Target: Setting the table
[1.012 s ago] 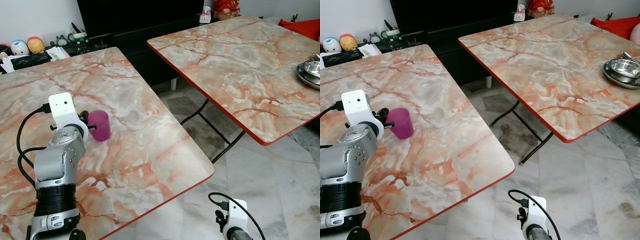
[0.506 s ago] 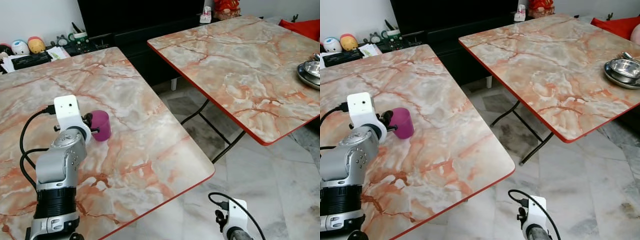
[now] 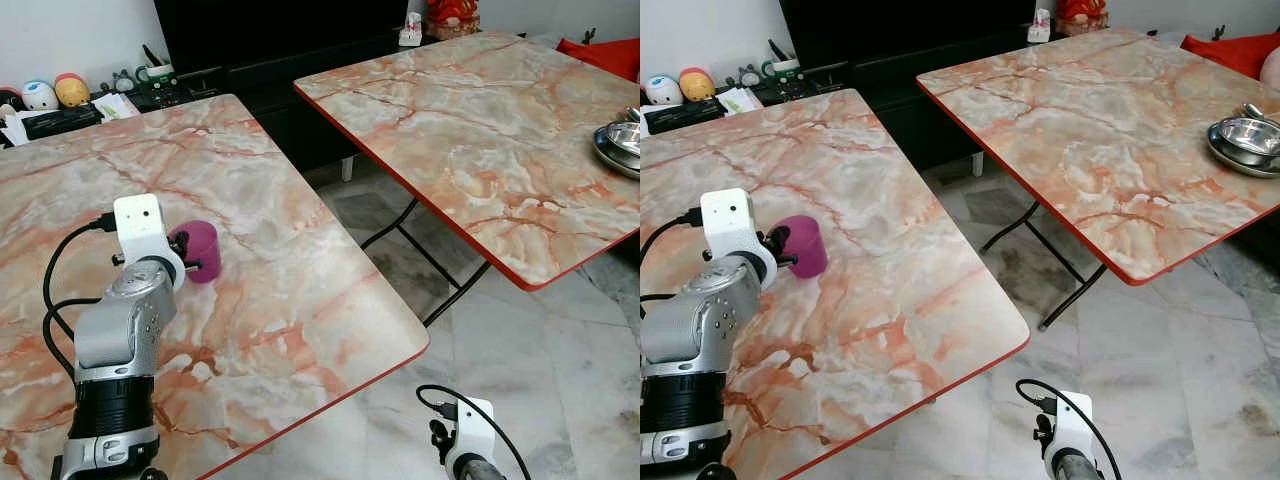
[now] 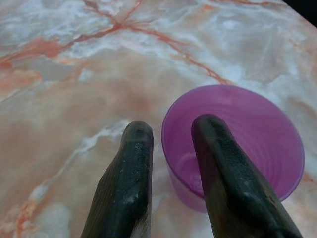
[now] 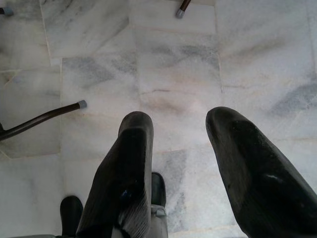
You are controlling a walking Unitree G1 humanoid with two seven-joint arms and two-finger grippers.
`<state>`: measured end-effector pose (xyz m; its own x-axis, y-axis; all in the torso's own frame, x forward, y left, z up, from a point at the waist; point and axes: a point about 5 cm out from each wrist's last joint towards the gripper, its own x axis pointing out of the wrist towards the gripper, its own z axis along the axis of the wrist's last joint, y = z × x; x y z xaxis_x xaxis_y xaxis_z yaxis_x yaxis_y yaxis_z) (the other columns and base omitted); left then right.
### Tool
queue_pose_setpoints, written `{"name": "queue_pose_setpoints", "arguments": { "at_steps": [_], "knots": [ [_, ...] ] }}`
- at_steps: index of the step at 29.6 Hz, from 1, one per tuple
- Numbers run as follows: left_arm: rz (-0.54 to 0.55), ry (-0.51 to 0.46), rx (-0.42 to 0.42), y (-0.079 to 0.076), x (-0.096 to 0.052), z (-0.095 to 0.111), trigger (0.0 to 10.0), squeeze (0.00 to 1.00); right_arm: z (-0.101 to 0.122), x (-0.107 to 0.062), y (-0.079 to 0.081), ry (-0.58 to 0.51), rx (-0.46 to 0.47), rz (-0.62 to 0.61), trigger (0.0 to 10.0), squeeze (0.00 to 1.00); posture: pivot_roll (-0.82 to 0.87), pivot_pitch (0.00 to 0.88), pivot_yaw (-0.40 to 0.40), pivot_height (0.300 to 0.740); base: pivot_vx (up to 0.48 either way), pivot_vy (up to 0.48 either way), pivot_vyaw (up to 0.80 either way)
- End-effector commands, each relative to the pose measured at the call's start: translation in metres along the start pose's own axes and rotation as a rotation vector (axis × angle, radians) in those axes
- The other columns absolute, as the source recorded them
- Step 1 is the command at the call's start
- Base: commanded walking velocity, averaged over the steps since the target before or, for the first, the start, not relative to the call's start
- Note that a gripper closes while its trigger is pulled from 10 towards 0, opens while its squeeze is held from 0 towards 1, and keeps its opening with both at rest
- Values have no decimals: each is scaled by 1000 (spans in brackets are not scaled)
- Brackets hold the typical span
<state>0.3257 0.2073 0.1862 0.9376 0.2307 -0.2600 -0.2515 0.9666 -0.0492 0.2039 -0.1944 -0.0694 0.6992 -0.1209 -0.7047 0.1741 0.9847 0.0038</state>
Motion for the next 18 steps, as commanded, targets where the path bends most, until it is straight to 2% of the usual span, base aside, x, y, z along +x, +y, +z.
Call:
{"name": "queue_pose_setpoints", "arguments": {
  "at_steps": [1,7,8,9,10,18],
  "knots": [
    [22,32,19,4,0,-6,10000,0,-3,0,0,19,-3,5,10000,0,154,58,8,740,0,0,0],
    [19,38,11,3,0,-6,10000,0,-3,0,0,20,-5,6,10000,0,154,59,8,740,0,0,0],
    [18,39,8,3,0,-6,8824,0,-3,0,0,19,-5,6,10000,0,153,60,9,740,0,0,0],
    [18,39,6,3,0,-6,8824,0,-3,0,0,19,-5,6,10000,0,153,60,9,740,0,0,0],
    [16,38,3,2,0,-6,0,0,-3,0,0,19,-5,6,10000,0,153,60,9,740,0,0,0],
    [17,23,-7,2,-1,-3,0,0,-2,0,0,18,-6,7,10000,0,155,59,9,740,0,0,0]
  ]
}}
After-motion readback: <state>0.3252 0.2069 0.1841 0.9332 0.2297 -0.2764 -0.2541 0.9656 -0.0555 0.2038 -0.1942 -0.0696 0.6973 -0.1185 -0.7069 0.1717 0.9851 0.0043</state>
